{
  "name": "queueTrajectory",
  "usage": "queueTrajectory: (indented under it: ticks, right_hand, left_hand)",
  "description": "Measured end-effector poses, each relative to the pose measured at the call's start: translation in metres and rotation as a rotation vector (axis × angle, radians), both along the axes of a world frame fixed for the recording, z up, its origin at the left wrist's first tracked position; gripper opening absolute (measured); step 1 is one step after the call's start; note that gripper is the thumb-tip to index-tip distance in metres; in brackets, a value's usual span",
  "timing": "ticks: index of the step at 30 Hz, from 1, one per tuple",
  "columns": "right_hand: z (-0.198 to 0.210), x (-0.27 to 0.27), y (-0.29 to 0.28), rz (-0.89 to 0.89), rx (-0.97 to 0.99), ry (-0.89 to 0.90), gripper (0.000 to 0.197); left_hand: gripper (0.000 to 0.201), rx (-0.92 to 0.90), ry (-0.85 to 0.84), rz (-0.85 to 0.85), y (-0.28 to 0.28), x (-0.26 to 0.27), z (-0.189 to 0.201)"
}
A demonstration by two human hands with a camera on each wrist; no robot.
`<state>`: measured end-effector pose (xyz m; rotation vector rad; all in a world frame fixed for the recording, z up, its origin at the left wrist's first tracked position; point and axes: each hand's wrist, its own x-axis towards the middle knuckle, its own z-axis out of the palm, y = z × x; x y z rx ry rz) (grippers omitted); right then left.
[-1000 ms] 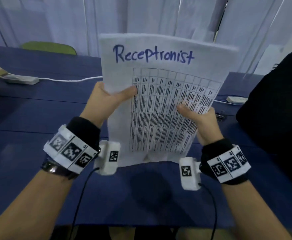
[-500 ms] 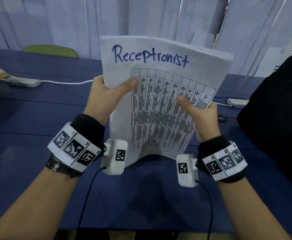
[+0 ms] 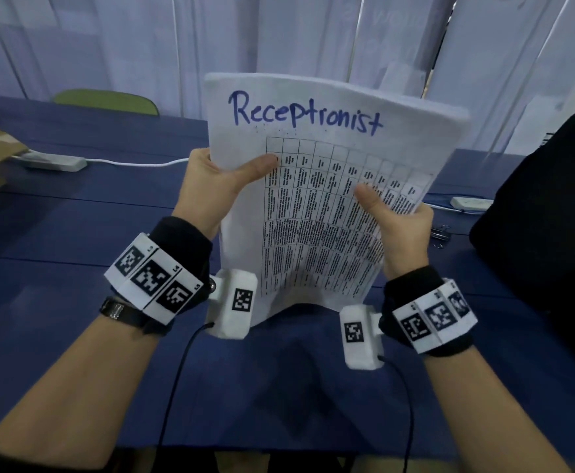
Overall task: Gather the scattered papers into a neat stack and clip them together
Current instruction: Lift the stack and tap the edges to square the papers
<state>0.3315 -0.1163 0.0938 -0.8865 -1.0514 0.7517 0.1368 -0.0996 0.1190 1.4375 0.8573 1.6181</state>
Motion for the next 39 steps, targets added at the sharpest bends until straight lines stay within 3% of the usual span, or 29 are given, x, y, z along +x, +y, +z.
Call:
queueTrajectory:
  ticks: [5, 8, 9, 12, 14, 21, 23, 24, 25, 28, 30, 31, 33, 36, 37, 39]
  right_hand:
    - [0.014, 0.004, 0.005, 0.000, -0.006, -0.012, 0.024]
    - [0.004, 0.004, 0.006, 0.009, -0.090, -0.005, 0.056]
    - [0.000, 0.005, 0.006, 0.025, -0.116, -0.012, 0.057]
    - [-0.007, 0.006, 0.005, 0.073, -0.158, -0.058, 0.046]
    - [-0.007, 0.007, 0.005, 0.081, -0.123, -0.085, 0.025]
    - [-0.013, 0.010, 0.011, 0.055, -0.114, -0.038, 0.027]
    - [-0.020, 0.017, 0.018, 0.099, -0.182, -0.049, 0.059]
    - [-0.024, 0.023, 0.020, 0.127, -0.227, -0.084, 0.074]
    - [-0.028, 0.029, 0.022, 0.178, -0.269, -0.148, 0.076]
    - [-0.042, 0.056, 0.031, 0.444, -0.470, -0.577, 0.040]
    - [-0.054, 0.083, 0.047, 0.615, -0.703, -0.855, 0.038]
    - [-0.058, 0.097, 0.057, 0.618, -0.777, -0.924, 0.038]
    - [-0.068, 0.126, 0.082, 0.367, -0.852, -0.910, 0.043]
    - [-0.089, 0.165, 0.118, -0.241, -0.804, -1.035, 0.056]
    - [-0.096, 0.175, 0.126, -0.356, -0.805, -1.095, 0.059]
    - [-0.107, 0.190, 0.138, -0.402, -0.900, -1.170, 0.065]
  left_hand:
    - [0.016, 0.042, -0.025, 0.074, 0.001, 0.003, 0.011]
    - [0.017, -0.008, -0.002, 0.045, 0.000, 0.001, 0.003]
    - [0.018, -0.029, 0.008, 0.029, -0.001, -0.001, 0.000]
    - [0.019, -0.035, 0.018, 0.017, -0.003, -0.005, 0.000]
    - [0.018, -0.023, -0.004, 0.009, -0.002, -0.005, 0.007]
    - [0.019, -0.018, -0.042, 0.040, 0.004, 0.001, 0.008]
    - [0.019, -0.006, -0.043, 0.042, 0.005, 0.001, 0.007]
    - [0.019, -0.001, -0.037, 0.038, 0.005, 0.001, 0.007]
    - [0.018, 0.003, -0.031, 0.028, 0.005, 0.000, 0.007]
    - [0.016, -0.003, -0.028, -0.002, 0.007, -0.001, 0.009]
    - [0.016, -0.005, -0.030, -0.013, 0.008, -0.002, 0.009]
    - [0.017, -0.005, -0.028, -0.018, 0.008, -0.002, 0.009]
    - [0.018, -0.006, -0.025, -0.018, 0.010, -0.001, 0.008]
    - [0.019, -0.009, -0.022, -0.022, 0.014, -0.003, 0.008]
    - [0.017, -0.007, -0.018, -0.027, 0.015, -0.003, 0.009]
    - [0.015, -0.002, -0.013, -0.024, 0.016, -0.003, 0.009]
